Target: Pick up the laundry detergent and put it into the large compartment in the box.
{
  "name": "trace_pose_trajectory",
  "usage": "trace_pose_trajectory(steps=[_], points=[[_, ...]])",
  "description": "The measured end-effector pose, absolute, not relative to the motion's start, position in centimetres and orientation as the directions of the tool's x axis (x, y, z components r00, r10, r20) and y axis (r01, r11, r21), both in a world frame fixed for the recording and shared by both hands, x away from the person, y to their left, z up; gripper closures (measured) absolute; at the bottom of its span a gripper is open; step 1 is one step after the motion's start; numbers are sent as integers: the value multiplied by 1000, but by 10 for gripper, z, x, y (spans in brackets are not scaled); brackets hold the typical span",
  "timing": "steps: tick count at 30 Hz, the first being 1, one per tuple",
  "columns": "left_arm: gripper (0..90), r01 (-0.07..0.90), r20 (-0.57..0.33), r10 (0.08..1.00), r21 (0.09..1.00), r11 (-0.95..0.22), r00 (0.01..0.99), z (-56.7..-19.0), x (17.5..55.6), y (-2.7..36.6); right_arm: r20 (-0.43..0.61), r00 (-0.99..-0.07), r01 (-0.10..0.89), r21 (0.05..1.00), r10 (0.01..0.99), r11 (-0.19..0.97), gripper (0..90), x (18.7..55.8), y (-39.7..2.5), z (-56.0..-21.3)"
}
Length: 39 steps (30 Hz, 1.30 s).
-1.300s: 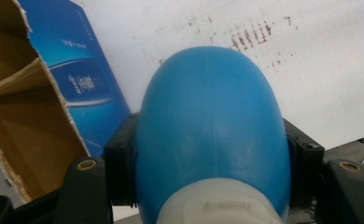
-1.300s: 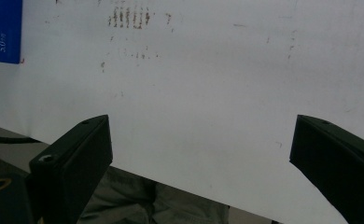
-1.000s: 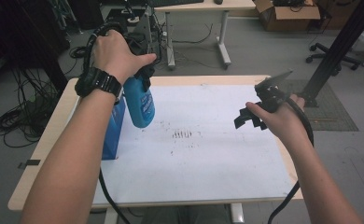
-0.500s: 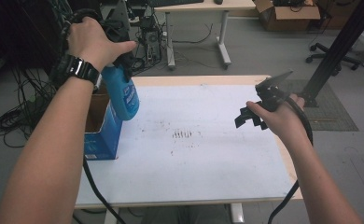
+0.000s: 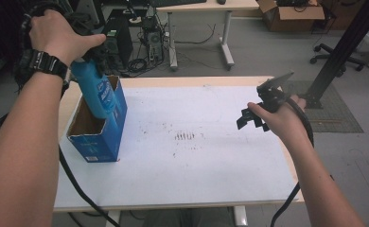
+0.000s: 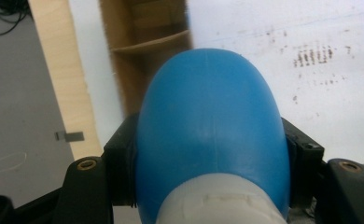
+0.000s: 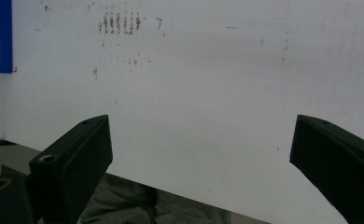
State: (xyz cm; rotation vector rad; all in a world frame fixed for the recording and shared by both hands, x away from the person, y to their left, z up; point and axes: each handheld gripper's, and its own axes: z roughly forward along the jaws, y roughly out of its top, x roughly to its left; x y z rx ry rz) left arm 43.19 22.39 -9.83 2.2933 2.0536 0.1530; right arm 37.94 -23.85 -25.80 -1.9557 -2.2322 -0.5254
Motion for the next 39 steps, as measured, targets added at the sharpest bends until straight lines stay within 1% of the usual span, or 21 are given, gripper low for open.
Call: trace_pose_trajectory(steps=[1,7,16,22,39], points=[[374,989,35,995,114,-95,92,-98,432,232,320,-155,979,175,935,102,59,379,-238,-258],[374,991,57,996,115,-67,61,-98,431,247,316,-144,981,173,938,92,59,379,-242,-258],[374,992,61,997,109,-56,50,-107,431,255,317,-140,981,175,938,88,59,380,-242,-259],[374,994,59,997,96,-55,49,-121,432,256,314,-140,982,169,939,90,59,380,-241,-262],[373,998,36,997,27,-62,61,-184,437,258,318,-149,982,155,936,103,59,380,-239,-277]])
